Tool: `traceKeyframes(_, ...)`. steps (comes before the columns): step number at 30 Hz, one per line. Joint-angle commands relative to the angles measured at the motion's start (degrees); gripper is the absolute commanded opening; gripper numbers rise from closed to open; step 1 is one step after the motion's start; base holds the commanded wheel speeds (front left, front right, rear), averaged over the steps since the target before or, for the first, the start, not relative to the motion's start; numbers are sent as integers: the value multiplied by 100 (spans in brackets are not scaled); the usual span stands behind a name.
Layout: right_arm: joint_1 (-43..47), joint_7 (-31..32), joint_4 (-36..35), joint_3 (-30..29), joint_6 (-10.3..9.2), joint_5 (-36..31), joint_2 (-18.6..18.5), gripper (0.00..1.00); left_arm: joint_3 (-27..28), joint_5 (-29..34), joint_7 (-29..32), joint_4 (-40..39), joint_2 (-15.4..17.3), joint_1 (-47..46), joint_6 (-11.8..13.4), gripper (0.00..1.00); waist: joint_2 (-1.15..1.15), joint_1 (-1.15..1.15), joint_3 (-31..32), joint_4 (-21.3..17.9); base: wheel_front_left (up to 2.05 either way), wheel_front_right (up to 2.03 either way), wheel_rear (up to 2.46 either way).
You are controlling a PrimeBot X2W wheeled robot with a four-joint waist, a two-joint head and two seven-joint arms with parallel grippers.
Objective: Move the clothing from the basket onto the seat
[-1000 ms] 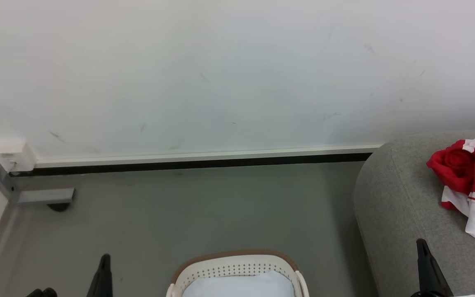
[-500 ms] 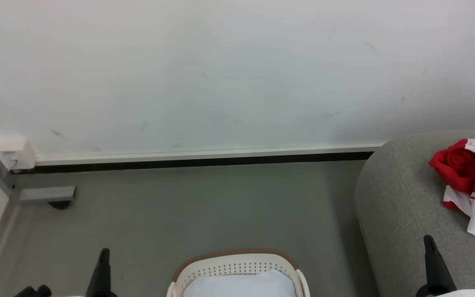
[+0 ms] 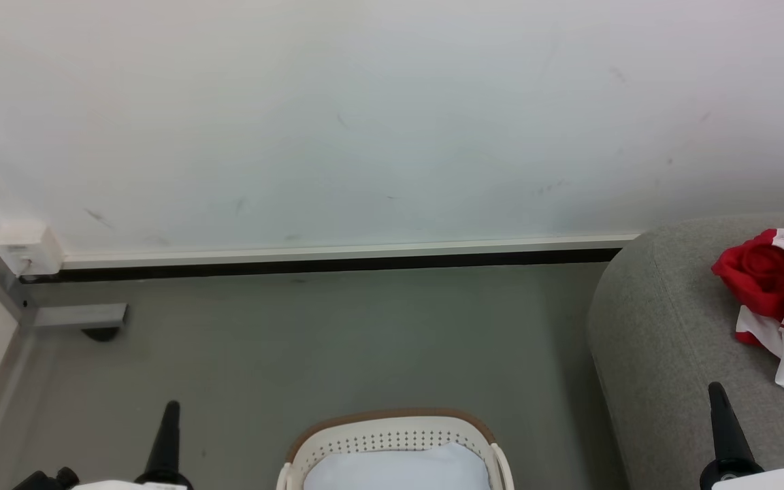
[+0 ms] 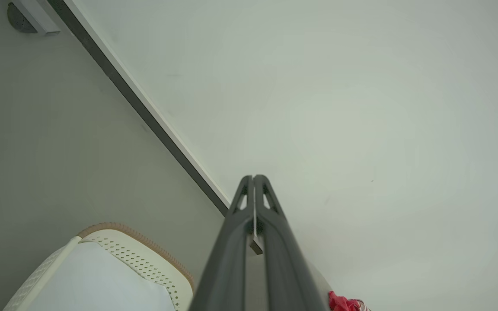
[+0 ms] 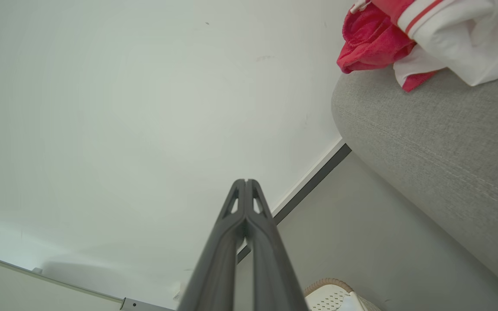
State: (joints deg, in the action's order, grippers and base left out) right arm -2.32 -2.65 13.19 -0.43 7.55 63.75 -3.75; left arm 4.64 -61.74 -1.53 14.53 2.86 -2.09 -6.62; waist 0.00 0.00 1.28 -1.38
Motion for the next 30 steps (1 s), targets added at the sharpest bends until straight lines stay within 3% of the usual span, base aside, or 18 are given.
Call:
traceKeyframes(1,-154,34,-21,-42,-6,136,-47,0,27,-141,34,-59,28,-115,-39,0,0,0,-3,3,0,0,0)
traceKeyframes(30,-280,456,31,-291,-9,1618,-23,0,124,-1692,449,-59,18,-286,-68,0,0,0,-67,64,0,0,0)
